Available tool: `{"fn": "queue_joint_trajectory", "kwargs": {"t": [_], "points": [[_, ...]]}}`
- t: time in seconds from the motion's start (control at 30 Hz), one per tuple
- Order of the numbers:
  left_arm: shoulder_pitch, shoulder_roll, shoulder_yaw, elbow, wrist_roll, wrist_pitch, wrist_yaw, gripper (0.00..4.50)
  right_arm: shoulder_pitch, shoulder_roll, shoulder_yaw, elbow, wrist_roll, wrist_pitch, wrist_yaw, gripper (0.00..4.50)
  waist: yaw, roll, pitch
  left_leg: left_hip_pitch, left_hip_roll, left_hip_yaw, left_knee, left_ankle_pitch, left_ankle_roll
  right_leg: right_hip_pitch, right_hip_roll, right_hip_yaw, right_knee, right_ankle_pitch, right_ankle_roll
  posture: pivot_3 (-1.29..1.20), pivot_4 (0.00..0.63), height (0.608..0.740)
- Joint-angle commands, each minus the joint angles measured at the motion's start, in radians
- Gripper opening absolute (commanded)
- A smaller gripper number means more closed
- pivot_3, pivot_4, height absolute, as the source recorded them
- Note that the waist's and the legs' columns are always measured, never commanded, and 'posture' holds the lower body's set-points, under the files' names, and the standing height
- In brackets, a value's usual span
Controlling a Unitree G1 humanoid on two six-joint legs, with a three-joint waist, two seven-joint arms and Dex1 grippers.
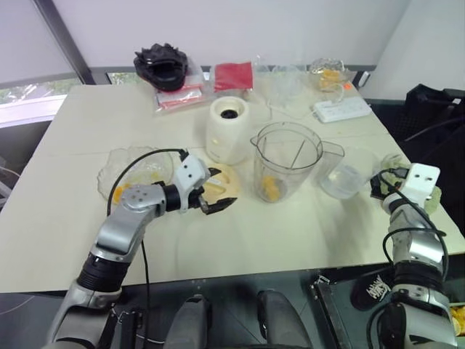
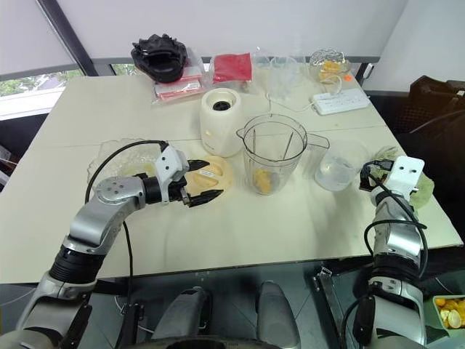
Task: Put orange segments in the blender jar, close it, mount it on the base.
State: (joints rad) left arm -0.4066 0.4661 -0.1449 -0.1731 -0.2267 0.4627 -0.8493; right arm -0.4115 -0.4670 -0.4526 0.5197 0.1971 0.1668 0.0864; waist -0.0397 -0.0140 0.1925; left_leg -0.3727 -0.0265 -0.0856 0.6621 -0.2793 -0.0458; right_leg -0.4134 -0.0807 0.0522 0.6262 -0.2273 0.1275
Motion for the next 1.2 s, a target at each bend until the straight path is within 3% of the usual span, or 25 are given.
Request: {"fn": "queue_joint_trajectory", "kwargs": {"t": [0.03,0.13,0.23,0.47,0.9,1.2], "points": [[-0.003,0.009,-0.001,-0.051,0.001,-0.026,0.006,4.46,-0.034,-0.033,-0.001,0.032,-0.007,-0.049,-0.001,4.44,-0.003,0.0,0.0,0.0,0.0,0.0,0.0,0.0,0.0,0.0,0.0,0.0,0.0,0.0,0.0,0.0,0.15,0.74],[0.0,0.012,-0.004,-0.052,0.002,-0.03,0.009,4.46,-0.045,-0.035,0.004,0.056,-0.008,-0.066,-0.003,4.44,-0.004,0.0,0.0,0.0,0.0,0.0,0.0,0.0,0.0,0.0,0.0,0.0,-0.001,0.0,0.001,0.0,0.15,0.74],[0.003,0.013,-0.005,-0.05,0.003,-0.035,0.011,4.5,-0.048,-0.034,0.008,0.063,-0.007,-0.079,-0.003,3.64,-0.004,0.0,0.0,0.0,0.0,0.0,-0.001,0.0,0.0,0.0,0.0,0.0,-0.002,0.001,0.001,0.0,0.15,0.74],[0.006,0.012,-0.008,-0.04,0.008,-0.048,0.011,4.5,-0.04,-0.031,0.015,0.055,0.005,-0.089,-0.004,0.03,-0.003,0.0,0.0,-0.001,0.0,0.0,-0.001,0.0,0.0,0.0,0.0,0.0,-0.006,0.001,0.002,0.0,0.15,0.74],[0.008,0.015,-0.016,-0.02,0.013,-0.076,0.011,4.5,0.039,0.051,-0.016,-0.09,0.094,-0.027,-0.047,0.03,-0.002,0.0,0.0,0.0,0.0,-0.001,-0.002,0.0,0.001,0.003,0.0,-0.001,-0.009,0.001,0.001,0.0,0.15,0.74],[0.02,0.015,-0.003,-0.02,-0.005,-0.075,0.01,4.5,0.058,0.154,-0.034,-0.332,0.204,0.002,-0.053,0.03,-0.007,0.002,0.001,0.0,0.0,0.0,-0.005,0.0,0.001,0.001,0.0,0.0,-0.009,0.001,0.002,0.0,0.15,0.74]]}}
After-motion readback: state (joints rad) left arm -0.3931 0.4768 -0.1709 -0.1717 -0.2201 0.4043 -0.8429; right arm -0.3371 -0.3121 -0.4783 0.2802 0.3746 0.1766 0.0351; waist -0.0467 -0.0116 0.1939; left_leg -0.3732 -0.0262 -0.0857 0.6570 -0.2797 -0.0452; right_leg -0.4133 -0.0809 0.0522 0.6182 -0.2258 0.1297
